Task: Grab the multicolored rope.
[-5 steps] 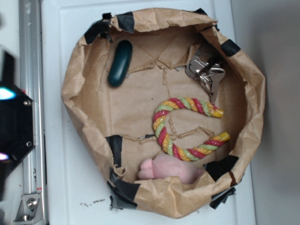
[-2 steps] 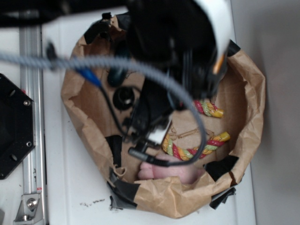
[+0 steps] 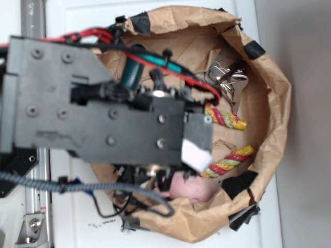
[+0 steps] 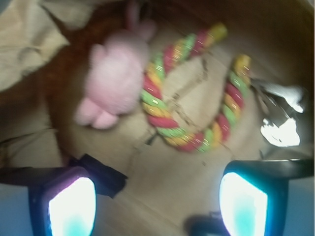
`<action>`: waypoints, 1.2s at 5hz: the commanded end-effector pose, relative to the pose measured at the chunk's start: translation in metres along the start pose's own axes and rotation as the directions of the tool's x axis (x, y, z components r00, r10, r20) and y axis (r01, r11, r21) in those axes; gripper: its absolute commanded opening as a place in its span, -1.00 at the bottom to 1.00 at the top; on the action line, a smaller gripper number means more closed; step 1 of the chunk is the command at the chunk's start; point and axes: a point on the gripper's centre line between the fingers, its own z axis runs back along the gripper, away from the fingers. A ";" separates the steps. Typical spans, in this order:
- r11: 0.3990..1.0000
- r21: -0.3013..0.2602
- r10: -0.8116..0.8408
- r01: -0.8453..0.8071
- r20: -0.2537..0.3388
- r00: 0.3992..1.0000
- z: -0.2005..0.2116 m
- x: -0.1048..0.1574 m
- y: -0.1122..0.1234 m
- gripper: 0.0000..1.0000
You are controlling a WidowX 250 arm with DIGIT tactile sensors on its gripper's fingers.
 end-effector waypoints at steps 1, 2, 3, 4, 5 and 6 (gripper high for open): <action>1.000 0.027 -0.002 0.001 0.039 0.999 0.008 0.002 -0.002 1.00; 1.000 0.027 -0.002 0.001 0.039 0.999 0.008 0.002 -0.002 1.00; 0.992 -0.027 0.127 -0.126 0.032 0.991 0.018 -0.007 0.023 1.00; 0.967 -0.043 0.252 -0.252 -0.007 0.968 0.016 -0.003 0.046 1.00; 0.966 0.004 0.258 -0.258 -0.050 0.965 -0.006 0.004 0.047 1.00; 0.973 0.124 0.198 -0.197 0.004 0.980 -0.033 0.014 0.021 1.00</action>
